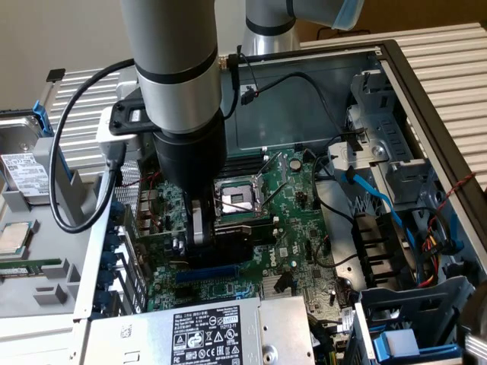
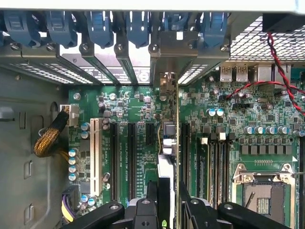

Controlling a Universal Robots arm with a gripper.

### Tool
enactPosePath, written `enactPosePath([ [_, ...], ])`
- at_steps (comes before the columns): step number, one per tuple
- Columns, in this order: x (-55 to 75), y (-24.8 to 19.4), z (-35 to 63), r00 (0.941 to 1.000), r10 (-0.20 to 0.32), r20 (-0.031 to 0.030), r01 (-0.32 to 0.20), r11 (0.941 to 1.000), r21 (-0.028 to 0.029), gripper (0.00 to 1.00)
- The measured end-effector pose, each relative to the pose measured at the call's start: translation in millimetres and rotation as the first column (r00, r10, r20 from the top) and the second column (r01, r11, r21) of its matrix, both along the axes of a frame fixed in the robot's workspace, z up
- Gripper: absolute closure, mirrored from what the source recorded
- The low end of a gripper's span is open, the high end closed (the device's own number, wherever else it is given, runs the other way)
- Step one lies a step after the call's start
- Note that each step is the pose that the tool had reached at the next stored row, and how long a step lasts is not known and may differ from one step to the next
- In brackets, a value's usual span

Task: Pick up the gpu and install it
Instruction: 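Insert the gpu into the slot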

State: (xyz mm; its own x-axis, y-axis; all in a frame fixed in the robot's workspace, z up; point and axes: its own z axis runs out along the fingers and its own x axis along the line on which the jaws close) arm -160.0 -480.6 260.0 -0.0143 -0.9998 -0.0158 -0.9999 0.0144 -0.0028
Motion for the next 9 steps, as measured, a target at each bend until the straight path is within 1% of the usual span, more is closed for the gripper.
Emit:
enactPosePath([
  [9, -3.7, 0.4, -0.4, 1.0000, 0.000, 0.0000, 0.000, 1.0000, 0.0006, 0.73],
])
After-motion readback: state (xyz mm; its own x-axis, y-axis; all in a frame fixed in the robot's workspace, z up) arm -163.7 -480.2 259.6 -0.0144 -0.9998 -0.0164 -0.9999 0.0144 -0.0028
